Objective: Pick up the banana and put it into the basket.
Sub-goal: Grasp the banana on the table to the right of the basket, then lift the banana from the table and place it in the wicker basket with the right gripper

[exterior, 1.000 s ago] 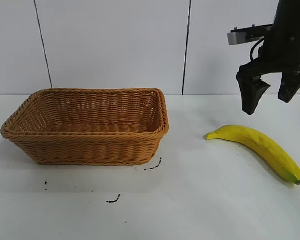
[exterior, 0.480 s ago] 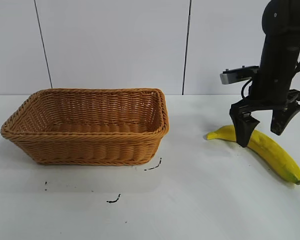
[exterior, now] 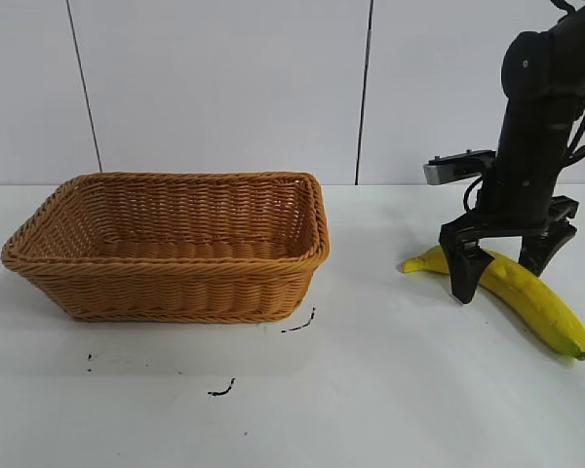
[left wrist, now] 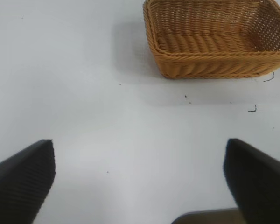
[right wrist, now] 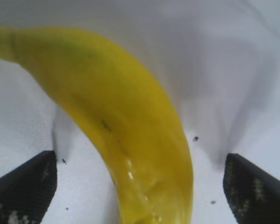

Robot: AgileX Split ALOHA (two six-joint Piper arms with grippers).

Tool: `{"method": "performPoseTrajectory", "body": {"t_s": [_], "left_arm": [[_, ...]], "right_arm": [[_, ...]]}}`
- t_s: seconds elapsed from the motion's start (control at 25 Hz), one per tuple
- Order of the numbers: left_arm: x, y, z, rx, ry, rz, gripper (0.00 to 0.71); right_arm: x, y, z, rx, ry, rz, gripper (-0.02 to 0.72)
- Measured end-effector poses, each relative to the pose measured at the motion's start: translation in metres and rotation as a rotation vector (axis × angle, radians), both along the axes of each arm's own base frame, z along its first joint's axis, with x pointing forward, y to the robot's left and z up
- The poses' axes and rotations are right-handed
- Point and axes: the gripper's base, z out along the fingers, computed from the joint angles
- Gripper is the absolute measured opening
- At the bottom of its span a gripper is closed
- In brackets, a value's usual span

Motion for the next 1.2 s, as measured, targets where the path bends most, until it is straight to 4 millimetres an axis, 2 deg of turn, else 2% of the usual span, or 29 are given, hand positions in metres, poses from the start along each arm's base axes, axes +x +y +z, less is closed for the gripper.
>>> {"method": "performPoseTrajectory", "body": {"t_s": [0.16, 0.24, 0.32, 0.64, 0.76, 0.84, 1.0, 1.2], "left_arm": [[0.000, 0.000, 0.000, 0.000, 0.000, 0.000, 0.695], [0.000, 0.000, 0.000, 0.000, 0.000, 0.000, 0.695], [0.000, 0.000, 0.000, 0.000, 0.000, 0.000, 0.695], [0.000, 0.000, 0.000, 0.000, 0.000, 0.000, 0.695], [0.000, 0.000, 0.000, 0.000, 0.000, 0.000, 0.695], [0.000, 0.000, 0.000, 0.000, 0.000, 0.000, 0.695], [0.000, 0.000, 0.000, 0.000, 0.000, 0.000, 0.695], [0.000, 0.000, 0.000, 0.000, 0.000, 0.000, 0.695]], "right_arm": [[0.001, 0.000, 0.005, -0.001, 0.015, -0.010, 0.320], [0.005, 0.000, 0.018, -0.006, -0.008, -0.013, 0.320], [0.010, 0.000, 0.036, -0.006, -0.033, -0.015, 0.320], [0.027, 0.002, 0.134, 0.018, -0.213, -0.027, 0.320], [0.032, 0.005, 0.158, 0.057, -0.288, -0.035, 0.320], [0.033, 0.008, 0.167, 0.090, -0.314, -0.037, 0.320], [0.032, 0.017, 0.168, 0.097, -0.312, 0.007, 0.320], [0.026, 0.051, 0.168, 0.070, -0.311, 0.143, 0.320]]}}
